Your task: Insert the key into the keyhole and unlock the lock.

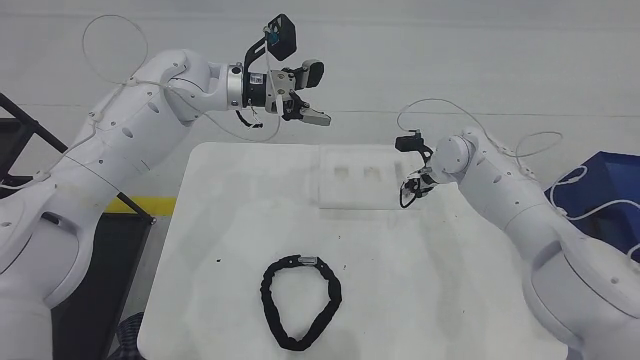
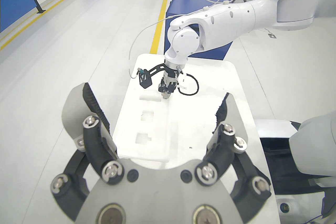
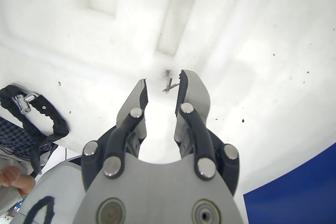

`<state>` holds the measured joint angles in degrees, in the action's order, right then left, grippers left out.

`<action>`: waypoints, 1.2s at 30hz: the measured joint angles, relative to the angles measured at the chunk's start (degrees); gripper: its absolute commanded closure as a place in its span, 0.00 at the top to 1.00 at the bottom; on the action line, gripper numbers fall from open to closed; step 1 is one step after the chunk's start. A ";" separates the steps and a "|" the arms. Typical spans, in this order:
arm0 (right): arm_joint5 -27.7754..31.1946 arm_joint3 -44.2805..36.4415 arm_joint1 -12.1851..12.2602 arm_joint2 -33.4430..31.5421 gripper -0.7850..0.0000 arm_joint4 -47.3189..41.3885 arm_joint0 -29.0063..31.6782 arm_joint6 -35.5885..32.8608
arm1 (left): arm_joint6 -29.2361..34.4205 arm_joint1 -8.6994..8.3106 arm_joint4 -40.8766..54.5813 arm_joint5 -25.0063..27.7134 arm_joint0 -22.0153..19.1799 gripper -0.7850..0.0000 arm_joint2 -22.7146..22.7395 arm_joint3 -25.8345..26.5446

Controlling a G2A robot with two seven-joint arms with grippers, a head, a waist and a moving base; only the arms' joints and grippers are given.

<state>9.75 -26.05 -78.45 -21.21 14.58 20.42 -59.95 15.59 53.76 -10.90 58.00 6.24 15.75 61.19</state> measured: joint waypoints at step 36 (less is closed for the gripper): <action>1.24 10.69 -5.60 -1.84 0.00 3.63 -1.32 1.73 | 0.00 0.00 0.00 0.00 0.00 1.00 0.00 0.00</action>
<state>10.99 -15.36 -84.05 -23.04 18.21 19.10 -58.22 15.59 53.76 -10.90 58.00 6.24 15.75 61.19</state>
